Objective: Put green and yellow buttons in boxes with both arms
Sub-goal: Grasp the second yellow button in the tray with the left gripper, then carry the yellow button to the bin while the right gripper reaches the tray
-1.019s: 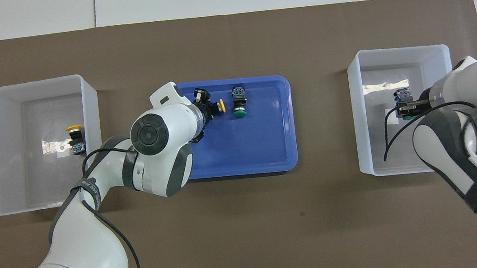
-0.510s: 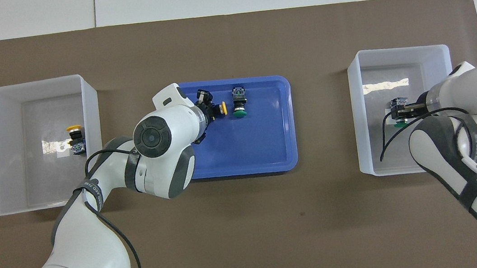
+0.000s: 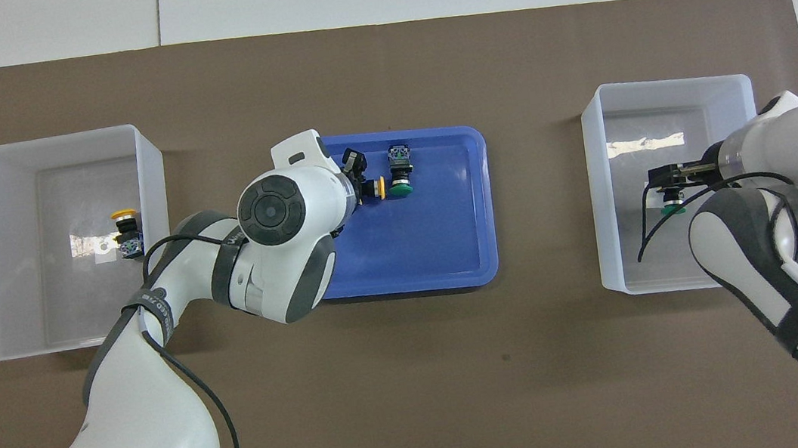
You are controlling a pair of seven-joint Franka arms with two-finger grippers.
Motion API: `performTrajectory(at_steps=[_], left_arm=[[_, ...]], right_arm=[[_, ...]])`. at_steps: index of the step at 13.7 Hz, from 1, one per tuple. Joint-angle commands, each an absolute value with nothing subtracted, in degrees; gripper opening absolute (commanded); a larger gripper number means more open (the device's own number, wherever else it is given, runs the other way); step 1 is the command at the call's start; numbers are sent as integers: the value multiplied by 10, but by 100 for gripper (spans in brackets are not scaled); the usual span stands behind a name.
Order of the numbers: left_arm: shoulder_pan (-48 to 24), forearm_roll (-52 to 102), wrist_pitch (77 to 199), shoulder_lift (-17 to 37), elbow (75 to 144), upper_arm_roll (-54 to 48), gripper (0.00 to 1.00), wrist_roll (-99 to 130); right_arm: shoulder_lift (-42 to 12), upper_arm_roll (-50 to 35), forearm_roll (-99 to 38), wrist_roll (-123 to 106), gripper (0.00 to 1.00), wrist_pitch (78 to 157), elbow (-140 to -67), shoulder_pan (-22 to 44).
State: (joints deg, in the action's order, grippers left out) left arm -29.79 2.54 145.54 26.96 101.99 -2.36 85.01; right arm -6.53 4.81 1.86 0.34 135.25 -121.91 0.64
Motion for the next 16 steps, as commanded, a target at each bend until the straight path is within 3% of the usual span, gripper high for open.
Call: performTrajectory(at_steps=[1, 6, 9, 12, 14, 16], left_arm=[[-298, 11, 1374, 274, 956, -16, 0, 818], [-240, 16, 1246, 243, 904, -21, 0, 666], [-168, 49, 1154, 208, 890, -25, 0, 514], [-95, 65, 1047, 208, 840, -24, 0, 339], [-42, 84, 1024, 207, 838, -24, 0, 197], [-3, 87, 1016, 204, 840, -20, 0, 86]], right_arm=[[-31, 42, 25, 16, 100, 1299, -1190, 15], [-3, 37, 25, 19, 100, 1203, -1133, 27], [3, 36, 27, 83, 100, 1198, -1120, 67], [-6, 36, 30, 164, 100, 1201, -1093, 112], [-31, 36, 29, 208, 100, 1201, -1054, 158], [-91, 36, 29, 283, 100, 1202, -988, 219]])
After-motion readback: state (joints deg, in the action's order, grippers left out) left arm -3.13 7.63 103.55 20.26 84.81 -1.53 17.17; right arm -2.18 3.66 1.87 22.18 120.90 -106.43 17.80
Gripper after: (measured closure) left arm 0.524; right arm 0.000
